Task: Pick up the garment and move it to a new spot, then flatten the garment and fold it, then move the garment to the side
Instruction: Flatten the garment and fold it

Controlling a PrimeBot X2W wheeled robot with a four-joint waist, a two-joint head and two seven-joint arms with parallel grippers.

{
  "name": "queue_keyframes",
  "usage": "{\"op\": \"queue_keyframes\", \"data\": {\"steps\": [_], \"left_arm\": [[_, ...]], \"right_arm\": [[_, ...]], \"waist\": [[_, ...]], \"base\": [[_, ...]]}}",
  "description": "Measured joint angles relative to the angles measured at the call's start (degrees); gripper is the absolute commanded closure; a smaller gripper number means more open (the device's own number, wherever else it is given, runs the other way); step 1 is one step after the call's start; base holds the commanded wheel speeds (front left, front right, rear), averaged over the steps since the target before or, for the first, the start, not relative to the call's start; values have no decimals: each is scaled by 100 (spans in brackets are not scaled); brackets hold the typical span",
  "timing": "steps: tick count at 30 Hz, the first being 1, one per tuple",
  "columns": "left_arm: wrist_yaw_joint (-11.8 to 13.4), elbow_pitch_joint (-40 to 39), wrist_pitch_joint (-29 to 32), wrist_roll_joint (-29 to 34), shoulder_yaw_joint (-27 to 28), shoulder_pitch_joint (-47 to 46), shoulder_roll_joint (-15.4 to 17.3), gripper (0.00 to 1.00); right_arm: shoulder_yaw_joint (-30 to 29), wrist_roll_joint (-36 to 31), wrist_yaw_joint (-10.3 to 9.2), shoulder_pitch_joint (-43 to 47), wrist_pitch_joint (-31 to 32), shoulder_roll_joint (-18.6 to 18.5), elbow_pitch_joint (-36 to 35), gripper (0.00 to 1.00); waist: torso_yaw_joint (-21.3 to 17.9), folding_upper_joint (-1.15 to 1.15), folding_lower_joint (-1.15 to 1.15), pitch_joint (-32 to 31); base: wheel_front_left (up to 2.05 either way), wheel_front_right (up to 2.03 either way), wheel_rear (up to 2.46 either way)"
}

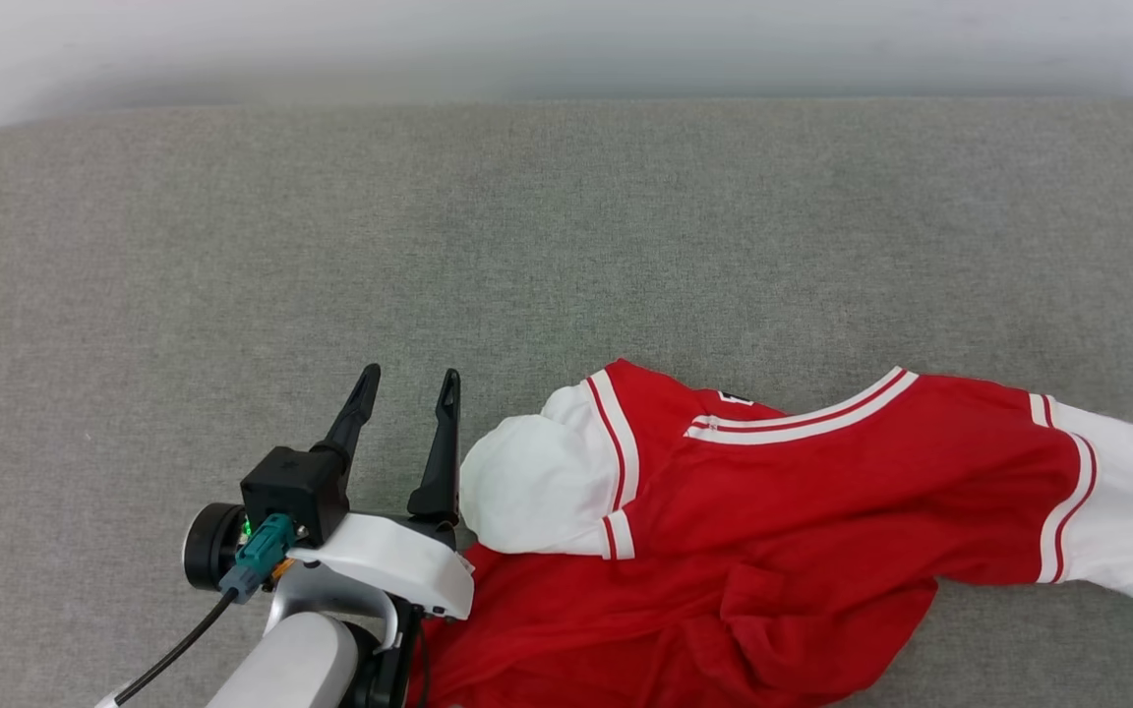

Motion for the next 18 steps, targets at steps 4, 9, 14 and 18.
{"op": "queue_keyframes", "data": {"steps": [4, 9, 14, 18], "left_arm": [[2, -16, 16, 12, -3, -18, 51, 0], [18, -41, 42, 13, 0, -48, 99, 0], [62, -32, 55, -3, 20, -15, 130, 0], [69, 0, 48, -55, 32, 69, 132, 0]], "right_arm": [[-94, 71, 0, -36, -354, 147, 534, 21], [63, 91, 3, -154, -980, 153, 858, 0], [300, -67, 0, -110, -1894, 53, 776, 0], [471, -356, 0, 20, -2694, 11, 480, 0]], "waist": [[2, 0, 0, 89], [-17, 0, 0, 113], [-50, 0, 0, -11], [-80, 0, 0, -192]], "base": [[0, 0, 0], [0, 0, 0], [0, 0, 0], [0, 0, 0]]}}
